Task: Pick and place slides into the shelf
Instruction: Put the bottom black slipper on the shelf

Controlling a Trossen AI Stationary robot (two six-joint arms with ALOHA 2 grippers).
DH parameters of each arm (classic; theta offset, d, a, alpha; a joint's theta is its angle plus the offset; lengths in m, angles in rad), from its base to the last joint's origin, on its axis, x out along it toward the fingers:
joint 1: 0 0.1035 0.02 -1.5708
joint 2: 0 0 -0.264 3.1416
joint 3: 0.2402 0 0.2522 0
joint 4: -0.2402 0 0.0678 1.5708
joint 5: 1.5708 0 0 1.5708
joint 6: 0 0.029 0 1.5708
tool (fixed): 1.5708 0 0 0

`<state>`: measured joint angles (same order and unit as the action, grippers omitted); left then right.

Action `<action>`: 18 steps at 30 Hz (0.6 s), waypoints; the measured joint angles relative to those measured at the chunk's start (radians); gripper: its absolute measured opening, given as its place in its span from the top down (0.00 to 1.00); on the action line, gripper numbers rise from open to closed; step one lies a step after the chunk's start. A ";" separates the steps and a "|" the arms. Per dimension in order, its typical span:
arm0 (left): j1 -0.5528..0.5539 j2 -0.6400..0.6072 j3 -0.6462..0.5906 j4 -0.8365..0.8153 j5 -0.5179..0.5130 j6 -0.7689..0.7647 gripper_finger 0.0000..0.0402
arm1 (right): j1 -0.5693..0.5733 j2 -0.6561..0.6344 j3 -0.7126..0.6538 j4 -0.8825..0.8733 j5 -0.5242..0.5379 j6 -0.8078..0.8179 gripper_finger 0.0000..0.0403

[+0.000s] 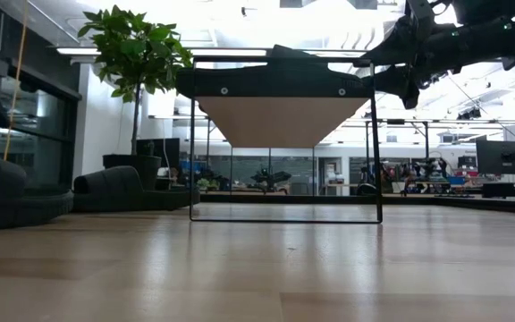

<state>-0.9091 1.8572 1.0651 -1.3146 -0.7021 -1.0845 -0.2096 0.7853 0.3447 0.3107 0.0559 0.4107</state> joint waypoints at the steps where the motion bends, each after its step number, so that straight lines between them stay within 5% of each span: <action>1: 0.003 0.000 -0.007 0.006 -0.006 0.000 0.16 | 0.000 0.000 0.000 0.000 0.000 0.000 0.52; 9: 0.067 0.000 -0.030 0.010 -0.006 -0.003 0.18 | 0.000 0.000 0.000 -0.002 0.000 0.000 0.52; 18: 0.112 0.000 -0.033 0.008 -0.005 0.008 0.46 | 0.000 0.000 0.000 -0.038 0.000 0.031 0.52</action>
<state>-0.7968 1.8572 1.0325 -1.3062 -0.7074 -1.0761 -0.2096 0.7853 0.3447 0.2726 0.0559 0.4416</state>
